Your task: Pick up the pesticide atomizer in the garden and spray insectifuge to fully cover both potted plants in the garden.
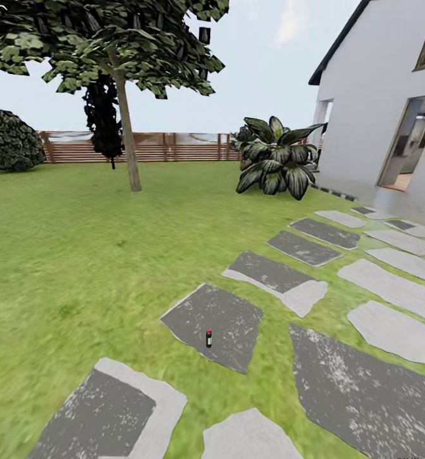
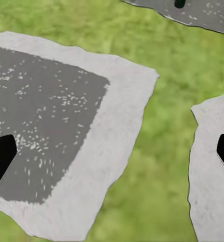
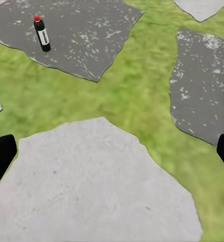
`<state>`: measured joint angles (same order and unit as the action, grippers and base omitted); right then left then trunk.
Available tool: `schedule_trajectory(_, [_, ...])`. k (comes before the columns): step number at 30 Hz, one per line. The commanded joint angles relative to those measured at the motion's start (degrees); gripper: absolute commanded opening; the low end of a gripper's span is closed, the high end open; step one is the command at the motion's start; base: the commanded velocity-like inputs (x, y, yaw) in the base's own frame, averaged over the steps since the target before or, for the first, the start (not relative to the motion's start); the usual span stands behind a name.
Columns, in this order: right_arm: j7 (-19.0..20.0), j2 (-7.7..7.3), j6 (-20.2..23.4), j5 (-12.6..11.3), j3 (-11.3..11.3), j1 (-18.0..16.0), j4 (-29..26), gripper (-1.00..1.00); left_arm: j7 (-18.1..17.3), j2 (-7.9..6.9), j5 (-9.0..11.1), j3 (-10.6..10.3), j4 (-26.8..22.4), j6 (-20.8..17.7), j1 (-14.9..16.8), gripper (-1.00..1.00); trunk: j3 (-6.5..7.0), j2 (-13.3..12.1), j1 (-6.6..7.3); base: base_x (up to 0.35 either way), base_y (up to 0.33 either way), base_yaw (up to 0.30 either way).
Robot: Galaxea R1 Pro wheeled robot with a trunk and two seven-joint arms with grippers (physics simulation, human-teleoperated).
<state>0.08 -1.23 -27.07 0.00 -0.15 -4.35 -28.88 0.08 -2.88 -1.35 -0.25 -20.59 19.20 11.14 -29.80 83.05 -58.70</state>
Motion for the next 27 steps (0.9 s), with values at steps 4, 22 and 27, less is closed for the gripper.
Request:
schedule_trajectory(4, [0.0,0.0,-0.2,0.0,0.0,0.0,0.0,1.0,0.0,-0.02,-0.1,0.0,0.0,0.2,0.0,1.0,-0.06,0.0,-0.03,0.298,0.18,-0.296])
schedule_trajectory(22, [0.0,0.0,-0.2,0.0,0.0,0.0,0.0,1.0,0.0,-0.02,-0.1,0.0,0.0,0.2,0.0,1.0,-0.06,0.0,-0.03,0.22,0.264,-0.241])
schedule_trajectory(27, [0.0,-0.01,-0.2,0.0,0.0,0.0,0.0,1.0,0.0,-0.02,-0.1,0.0,0.0,0.1,0.0,1.0,-0.06,0.0,-0.03,0.23,0.277,-0.005])
